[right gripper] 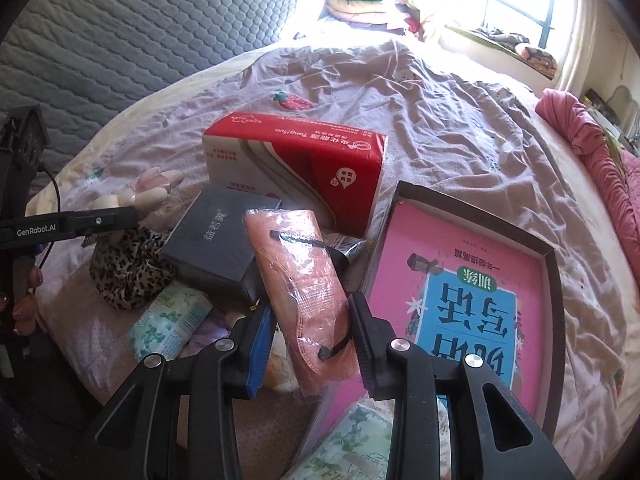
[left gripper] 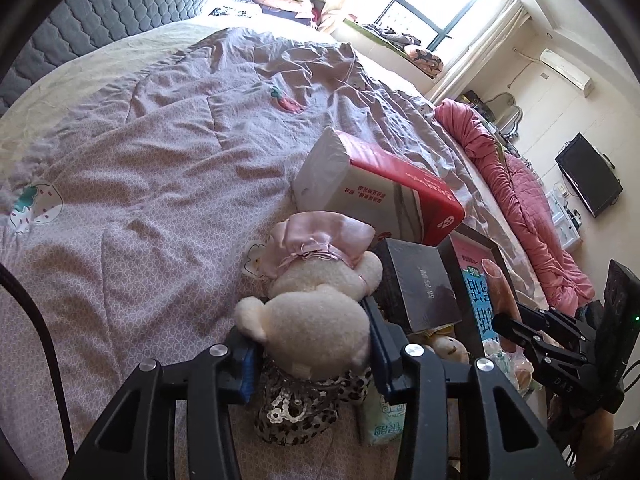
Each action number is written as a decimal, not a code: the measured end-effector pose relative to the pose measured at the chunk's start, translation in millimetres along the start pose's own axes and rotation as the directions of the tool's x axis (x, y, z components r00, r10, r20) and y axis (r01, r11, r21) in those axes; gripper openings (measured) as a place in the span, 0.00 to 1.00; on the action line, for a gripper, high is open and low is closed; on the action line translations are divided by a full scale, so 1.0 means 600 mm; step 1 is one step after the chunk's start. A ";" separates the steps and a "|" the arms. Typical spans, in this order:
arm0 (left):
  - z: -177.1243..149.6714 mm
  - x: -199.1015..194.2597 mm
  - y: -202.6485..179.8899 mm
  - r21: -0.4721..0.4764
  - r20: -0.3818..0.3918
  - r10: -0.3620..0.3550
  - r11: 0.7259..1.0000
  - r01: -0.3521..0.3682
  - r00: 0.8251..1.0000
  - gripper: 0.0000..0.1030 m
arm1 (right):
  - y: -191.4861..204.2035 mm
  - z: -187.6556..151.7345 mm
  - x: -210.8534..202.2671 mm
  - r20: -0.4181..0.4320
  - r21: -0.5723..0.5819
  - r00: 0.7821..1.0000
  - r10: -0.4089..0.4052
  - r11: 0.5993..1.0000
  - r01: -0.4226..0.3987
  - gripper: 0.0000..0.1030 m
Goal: Organize soft objects
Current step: 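Carry the teddy bear and pink eye mask bag over the pink tray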
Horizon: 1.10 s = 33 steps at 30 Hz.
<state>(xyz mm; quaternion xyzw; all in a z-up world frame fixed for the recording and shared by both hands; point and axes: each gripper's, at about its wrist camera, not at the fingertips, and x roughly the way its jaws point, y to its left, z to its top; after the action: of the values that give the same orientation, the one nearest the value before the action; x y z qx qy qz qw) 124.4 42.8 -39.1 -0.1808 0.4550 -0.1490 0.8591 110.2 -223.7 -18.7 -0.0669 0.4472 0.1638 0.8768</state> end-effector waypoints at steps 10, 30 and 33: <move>-0.006 -0.057 -0.045 0.051 0.060 0.038 0.998 -0.041 0.997 0.43 | -0.009 0.003 -0.054 0.075 0.050 0.997 0.013 0.999 -0.017 0.37; -0.032 -0.106 -0.198 0.199 0.077 0.020 0.979 -0.035 0.997 0.43 | -0.054 -0.016 -0.159 0.205 0.146 0.979 0.007 0.989 -0.038 0.37; -0.038 -0.105 -0.225 0.222 0.068 0.011 0.975 -0.026 0.998 0.43 | -0.064 -0.024 -0.170 0.218 0.161 0.976 -0.003 0.986 -0.033 0.37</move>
<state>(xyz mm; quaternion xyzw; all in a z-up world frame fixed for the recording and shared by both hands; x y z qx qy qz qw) 58.6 -54.8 55.2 -0.0841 0.4084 -0.1851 0.8899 56.8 -286.4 53.8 0.0271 0.3612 0.1396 0.9216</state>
